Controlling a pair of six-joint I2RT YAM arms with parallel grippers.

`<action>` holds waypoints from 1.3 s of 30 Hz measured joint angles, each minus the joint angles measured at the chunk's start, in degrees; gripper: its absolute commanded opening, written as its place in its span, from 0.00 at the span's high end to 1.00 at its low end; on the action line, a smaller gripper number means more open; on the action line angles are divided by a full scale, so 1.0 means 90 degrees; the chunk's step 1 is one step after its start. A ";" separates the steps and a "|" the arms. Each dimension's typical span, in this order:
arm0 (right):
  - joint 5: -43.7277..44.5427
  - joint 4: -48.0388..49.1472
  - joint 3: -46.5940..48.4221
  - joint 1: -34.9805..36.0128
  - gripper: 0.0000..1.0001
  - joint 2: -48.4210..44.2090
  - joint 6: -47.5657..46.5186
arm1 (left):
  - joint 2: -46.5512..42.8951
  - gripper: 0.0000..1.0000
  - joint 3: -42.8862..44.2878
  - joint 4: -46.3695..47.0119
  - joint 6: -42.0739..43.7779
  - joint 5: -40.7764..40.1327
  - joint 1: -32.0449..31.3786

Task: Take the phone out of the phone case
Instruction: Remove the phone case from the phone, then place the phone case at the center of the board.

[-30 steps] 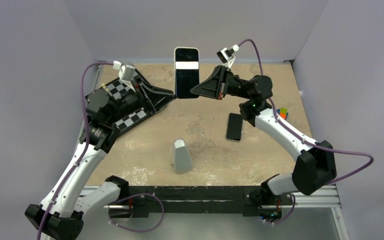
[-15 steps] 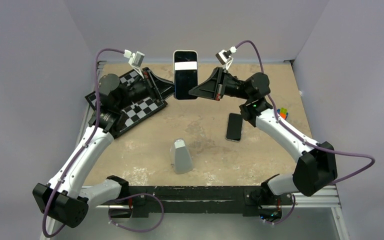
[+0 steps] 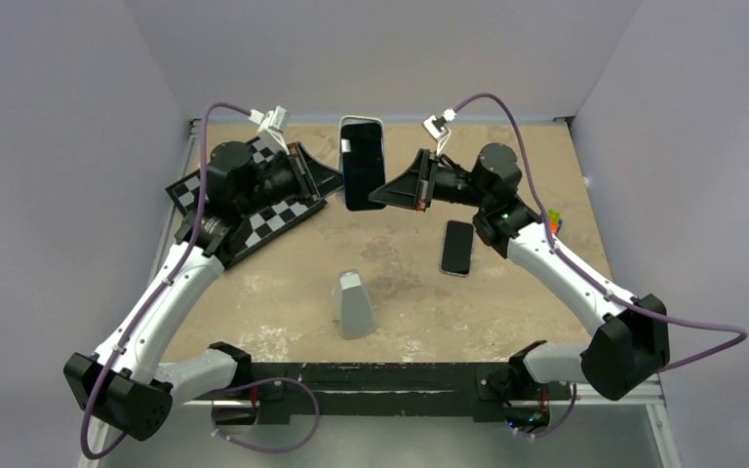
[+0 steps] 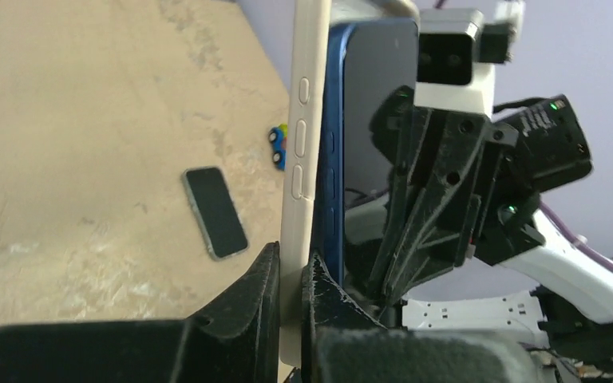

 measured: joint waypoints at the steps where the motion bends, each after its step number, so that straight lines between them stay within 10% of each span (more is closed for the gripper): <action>1: 0.0075 -0.0250 -0.0100 0.0012 1.00 -0.0061 -0.0209 | 0.0000 1.00 -0.0015 -0.0214 -0.0053 -0.0119 0.0000; 13: 0.1212 -0.2446 -0.1134 0.0027 1.00 -0.1698 -0.1778 | 0.1336 1.00 -0.0340 0.0058 -0.0894 -0.1292 0.0369; 35: 0.3432 -0.4835 -0.0644 -0.0046 1.00 -0.2824 -0.3101 | 0.7096 1.00 0.4393 -0.1161 0.0143 -0.0668 0.0369; 39: 0.3480 -0.4855 -0.0644 -0.0058 1.00 -0.2907 -0.3101 | 0.7468 0.84 0.4612 -0.1719 0.0347 -0.0789 0.0369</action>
